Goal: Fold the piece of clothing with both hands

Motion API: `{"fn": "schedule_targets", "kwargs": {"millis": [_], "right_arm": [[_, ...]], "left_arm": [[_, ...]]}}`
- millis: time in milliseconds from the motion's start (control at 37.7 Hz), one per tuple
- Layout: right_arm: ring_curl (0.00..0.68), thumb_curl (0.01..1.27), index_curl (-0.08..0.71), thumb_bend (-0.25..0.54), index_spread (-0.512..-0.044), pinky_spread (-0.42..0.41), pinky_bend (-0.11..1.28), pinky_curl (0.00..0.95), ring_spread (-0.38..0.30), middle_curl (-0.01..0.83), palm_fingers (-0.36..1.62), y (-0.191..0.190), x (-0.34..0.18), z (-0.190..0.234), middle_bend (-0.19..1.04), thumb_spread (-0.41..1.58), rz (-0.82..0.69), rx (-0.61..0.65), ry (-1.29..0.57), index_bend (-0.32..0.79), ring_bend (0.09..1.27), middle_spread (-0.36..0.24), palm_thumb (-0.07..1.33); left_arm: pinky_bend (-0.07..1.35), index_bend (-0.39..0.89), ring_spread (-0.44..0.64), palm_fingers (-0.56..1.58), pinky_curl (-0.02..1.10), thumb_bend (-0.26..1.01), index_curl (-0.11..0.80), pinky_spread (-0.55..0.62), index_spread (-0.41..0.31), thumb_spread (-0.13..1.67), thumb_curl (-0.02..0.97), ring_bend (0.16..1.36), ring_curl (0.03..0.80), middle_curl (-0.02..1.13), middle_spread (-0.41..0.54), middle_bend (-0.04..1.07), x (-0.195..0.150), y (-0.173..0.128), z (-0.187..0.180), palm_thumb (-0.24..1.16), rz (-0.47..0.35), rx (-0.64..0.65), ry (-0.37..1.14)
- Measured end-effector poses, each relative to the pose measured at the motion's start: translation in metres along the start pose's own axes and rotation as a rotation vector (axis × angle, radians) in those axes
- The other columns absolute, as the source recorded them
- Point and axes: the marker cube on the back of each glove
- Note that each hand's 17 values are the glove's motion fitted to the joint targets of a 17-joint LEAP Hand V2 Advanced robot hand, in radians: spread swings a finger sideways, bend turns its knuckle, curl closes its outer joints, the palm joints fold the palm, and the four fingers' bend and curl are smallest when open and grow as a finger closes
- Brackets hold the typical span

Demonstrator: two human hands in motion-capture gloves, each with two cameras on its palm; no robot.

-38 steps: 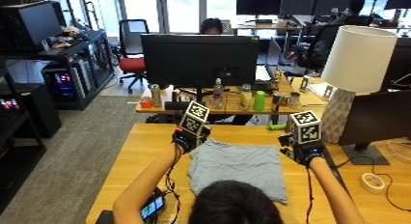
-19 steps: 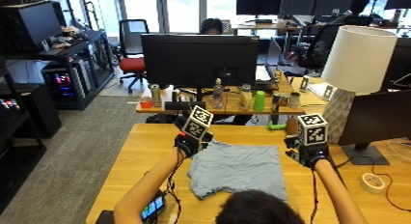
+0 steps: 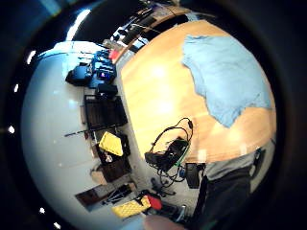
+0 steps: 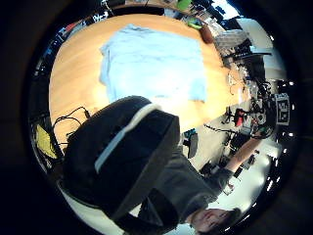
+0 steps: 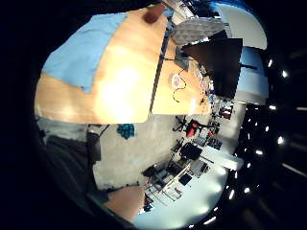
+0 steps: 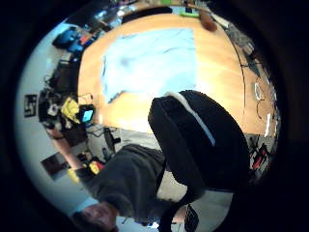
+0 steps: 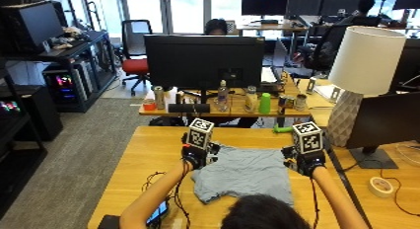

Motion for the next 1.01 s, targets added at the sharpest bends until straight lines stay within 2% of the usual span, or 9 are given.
{"fn": "schedule_targets", "kwargs": {"millis": [292,398,504,557,690,743,876,982,1008], "right_arm": [[0.296,0.17,0.209,0.037,-0.361,0.195,0.47,0.331,0.018,0.343,0.30,-0.012,-0.013,0.024,0.21,1.33,-0.014,-0.048,0.025,0.12,0.45,-0.057,0.37],[0.300,0.17,0.209,0.023,-0.359,0.196,0.48,0.334,0.017,0.347,0.30,-0.013,-0.014,0.034,0.21,1.32,-0.025,-0.072,0.047,0.12,0.45,-0.057,0.37],[0.303,0.17,0.210,0.012,-0.358,0.196,0.48,0.338,0.016,0.351,0.30,-0.012,-0.012,0.043,0.21,1.32,-0.009,-0.081,0.100,0.12,0.44,-0.057,0.38],[0.304,0.18,0.210,0.006,-0.358,0.196,0.48,0.340,0.016,0.353,0.30,-0.011,-0.011,0.045,0.21,1.32,-0.001,-0.086,0.117,0.12,0.44,-0.053,0.38],[0.306,0.18,0.215,-0.006,-0.356,0.196,0.47,0.341,0.016,0.358,0.31,-0.010,-0.008,0.056,0.20,1.32,-0.005,-0.111,0.097,0.13,0.44,-0.055,0.38],[0.306,0.18,0.216,-0.008,-0.357,0.196,0.47,0.342,0.016,0.359,0.31,-0.012,-0.005,0.065,0.20,1.32,-0.013,-0.133,0.080,0.13,0.43,-0.051,0.39],[0.309,0.18,0.222,-0.009,-0.356,0.196,0.47,0.343,0.015,0.362,0.31,-0.014,-0.002,0.080,0.20,1.32,-0.025,-0.167,0.064,0.13,0.43,-0.049,0.39],[0.310,0.18,0.223,-0.008,-0.356,0.196,0.46,0.343,0.015,0.366,0.32,-0.019,0.000,0.092,0.20,1.33,-0.024,-0.183,0.053,0.13,0.42,-0.049,0.40],[0.310,0.18,0.223,-0.009,-0.356,0.196,0.46,0.343,0.015,0.366,0.32,-0.019,-0.001,0.095,0.20,1.33,-0.031,-0.189,0.048,0.13,0.42,-0.049,0.40]], "left_arm": [[0.29,0.17,0.23,0.21,0.30,-0.01,0.378,0.42,-0.065,1.00,0.169,0.55,0.282,0.22,0.137,0.16,0.035,-0.015,0.067,0.02,0.098,-0.153,0.113],[0.30,0.16,0.23,0.20,0.30,0.00,0.375,0.41,-0.058,1.02,0.190,0.56,0.287,0.23,0.143,0.15,0.047,-0.018,0.100,0.07,0.123,-0.177,0.041],[0.40,0.14,0.23,0.25,0.33,0.00,0.360,0.38,-0.054,1.02,0.210,0.57,0.288,0.22,0.144,0.14,0.054,-0.027,0.151,0.12,0.115,-0.291,-0.021],[0.43,0.13,0.22,0.28,0.34,-0.01,0.355,0.35,-0.050,1.01,0.217,0.59,0.294,0.22,0.140,0.14,0.057,-0.017,0.158,0.13,0.095,-0.349,-0.041],[0.49,0.11,0.17,0.35,0.37,-0.01,0.337,0.26,-0.042,1.00,0.235,0.62,0.304,0.23,0.109,0.17,0.059,0.030,0.151,0.18,-0.049,-0.435,-0.132],[0.51,0.10,0.12,0.43,0.37,0.02,0.325,0.19,-0.044,1.02,0.249,0.64,0.305,0.24,0.073,0.19,0.060,0.029,0.156,0.24,-0.058,-0.400,-0.142],[0.64,0.11,-0.02,0.70,0.39,0.09,0.310,-0.08,-0.079,1.10,0.282,0.65,0.317,0.26,-0.037,0.17,0.061,0.011,0.159,0.41,-0.043,-0.188,-0.161],[0.63,0.17,-0.13,0.92,0.40,0.14,0.327,-0.21,-0.132,1.15,0.313,0.63,0.326,0.29,-0.115,0.22,0.063,0.000,0.158,0.53,-0.015,-0.102,-0.200],[0.63,0.14,-0.13,0.88,0.39,0.13,0.320,-0.22,-0.133,1.15,0.310,0.61,0.319,0.28,-0.121,0.19,0.064,-0.004,0.158,0.52,-0.003,-0.074,-0.205]]}}
